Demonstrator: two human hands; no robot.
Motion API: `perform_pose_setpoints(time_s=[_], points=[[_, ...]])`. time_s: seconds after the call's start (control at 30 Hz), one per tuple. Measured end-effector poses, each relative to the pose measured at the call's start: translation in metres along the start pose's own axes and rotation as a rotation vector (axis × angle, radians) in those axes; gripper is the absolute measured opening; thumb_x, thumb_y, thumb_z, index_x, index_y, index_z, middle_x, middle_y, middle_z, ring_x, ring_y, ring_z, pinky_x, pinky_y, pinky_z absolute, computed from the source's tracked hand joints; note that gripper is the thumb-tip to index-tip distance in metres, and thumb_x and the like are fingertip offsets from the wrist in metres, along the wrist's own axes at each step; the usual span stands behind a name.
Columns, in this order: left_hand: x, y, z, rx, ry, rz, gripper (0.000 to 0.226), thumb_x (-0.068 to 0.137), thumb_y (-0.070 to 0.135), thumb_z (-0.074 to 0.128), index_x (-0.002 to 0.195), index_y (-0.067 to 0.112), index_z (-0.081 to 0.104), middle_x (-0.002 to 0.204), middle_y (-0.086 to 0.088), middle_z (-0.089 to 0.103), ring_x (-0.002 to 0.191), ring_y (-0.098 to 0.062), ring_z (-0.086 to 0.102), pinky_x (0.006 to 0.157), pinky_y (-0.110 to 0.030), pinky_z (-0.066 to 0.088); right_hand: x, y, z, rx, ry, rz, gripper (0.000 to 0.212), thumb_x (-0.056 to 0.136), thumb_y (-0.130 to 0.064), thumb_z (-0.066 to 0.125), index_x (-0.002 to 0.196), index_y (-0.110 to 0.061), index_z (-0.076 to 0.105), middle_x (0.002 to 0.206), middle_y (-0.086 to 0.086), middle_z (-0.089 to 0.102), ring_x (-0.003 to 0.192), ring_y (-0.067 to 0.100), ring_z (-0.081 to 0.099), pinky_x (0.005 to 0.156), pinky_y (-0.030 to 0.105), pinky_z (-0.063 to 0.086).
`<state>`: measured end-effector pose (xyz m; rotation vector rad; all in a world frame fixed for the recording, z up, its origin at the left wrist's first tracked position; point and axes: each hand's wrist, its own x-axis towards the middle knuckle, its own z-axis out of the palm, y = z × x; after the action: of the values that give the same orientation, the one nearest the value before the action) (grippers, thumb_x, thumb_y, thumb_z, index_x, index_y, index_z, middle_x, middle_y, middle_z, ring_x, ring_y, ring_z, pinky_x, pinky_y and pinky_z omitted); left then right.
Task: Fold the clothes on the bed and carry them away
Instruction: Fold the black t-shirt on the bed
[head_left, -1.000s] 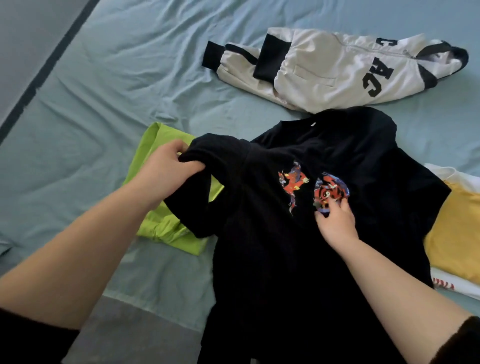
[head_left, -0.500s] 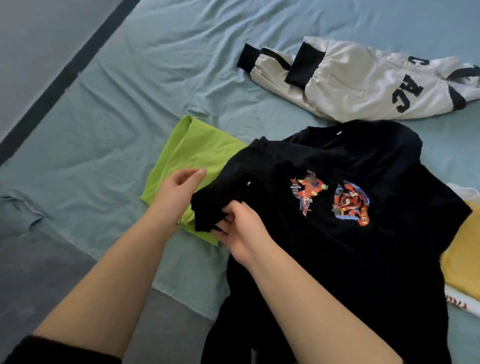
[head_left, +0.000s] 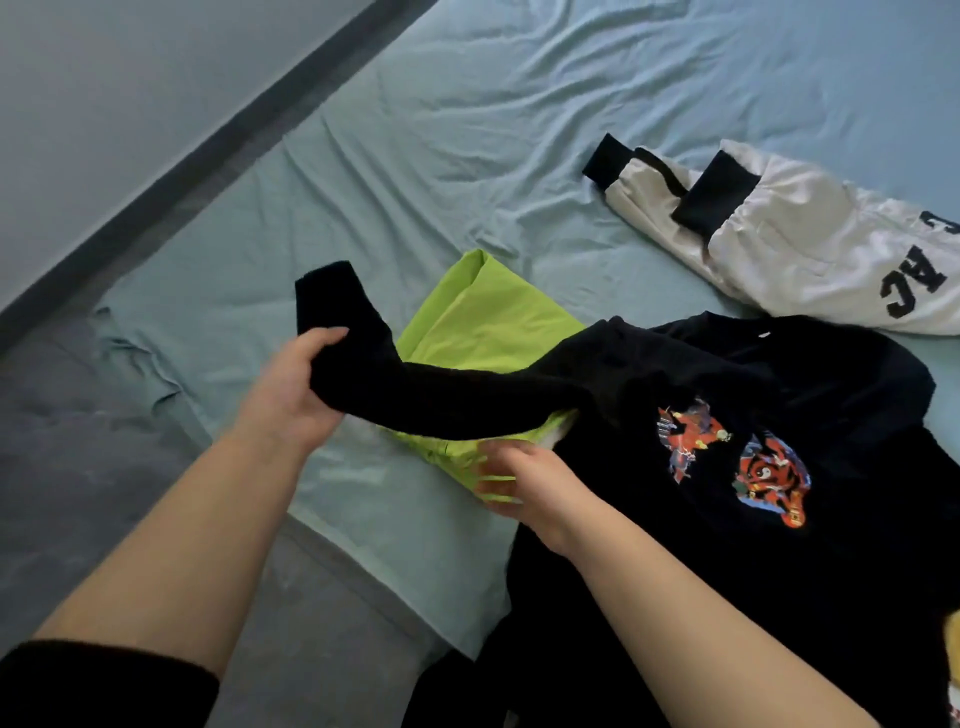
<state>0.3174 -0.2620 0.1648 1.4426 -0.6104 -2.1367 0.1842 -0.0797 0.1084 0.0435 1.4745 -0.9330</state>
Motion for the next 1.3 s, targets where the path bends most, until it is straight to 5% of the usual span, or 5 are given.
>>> perform_pose_setpoints(time_s=[0.27, 0.6, 0.93, 1.1, 1.3], points=[[0.02, 0.052, -0.094, 0.391, 0.13, 0.185, 0.023, 0.09, -0.003, 0.056, 0.096, 0.019, 0.059, 0.099, -0.004, 0.064, 0.097, -0.017, 0.062, 0.096, -0.037, 0.046, 0.017, -0.041, -0.043, -0.644, 0.382, -0.451, 0.012, 0.088, -0.018, 0.058, 0.085, -0.024, 0.068, 0.083, -0.001, 0.07, 0.074, 0.013, 0.066, 0.067, 0.027, 0.05], [0.013, 0.042, -0.166, 0.816, 0.187, 0.148, 0.035, 0.094, -0.01, 0.048, 0.083, 0.021, 0.061, 0.095, 0.0, 0.065, 0.065, -0.023, 0.074, 0.051, -0.02, 0.056, 0.112, -0.085, -0.053, -1.788, 0.311, -0.342, 0.045, 0.089, -0.031, 0.058, 0.132, -0.029, 0.049, 0.133, 0.001, 0.052, 0.133, 0.022, 0.04, 0.116, 0.051, 0.005], [0.025, 0.023, -0.16, 0.501, 0.263, 0.092, 0.013, 0.092, 0.008, 0.055, 0.092, 0.006, 0.068, 0.091, -0.01, 0.07, 0.092, -0.023, 0.064, 0.079, -0.026, 0.053, 0.095, -0.087, -0.077, -1.503, 0.214, -0.38, 0.041, 0.078, -0.049, 0.071, 0.065, -0.022, 0.044, 0.068, -0.009, 0.054, 0.075, 0.02, 0.056, 0.066, 0.033, 0.032], [0.028, 0.034, -0.144, 0.624, 0.19, 0.175, 0.063, 0.084, -0.022, 0.047, 0.131, 0.02, 0.052, 0.112, -0.009, 0.059, 0.092, -0.017, 0.059, 0.083, -0.024, 0.05, 0.058, -0.125, -0.094, -1.097, 0.002, -0.27, 0.028, 0.075, -0.06, 0.069, 0.07, -0.032, 0.069, 0.063, -0.018, 0.066, 0.06, -0.003, 0.062, 0.053, 0.01, 0.041], [0.036, 0.073, -0.108, 0.73, 0.289, 0.546, 0.047, 0.082, -0.027, 0.042, 0.069, 0.015, 0.057, 0.076, 0.016, 0.065, 0.072, 0.011, 0.059, 0.077, -0.001, 0.043, 0.051, -0.172, -0.113, -0.907, 0.315, -0.485, 0.042, 0.091, -0.051, 0.055, 0.086, -0.012, 0.069, 0.08, 0.005, 0.067, 0.077, 0.018, 0.058, 0.071, 0.033, 0.041]])
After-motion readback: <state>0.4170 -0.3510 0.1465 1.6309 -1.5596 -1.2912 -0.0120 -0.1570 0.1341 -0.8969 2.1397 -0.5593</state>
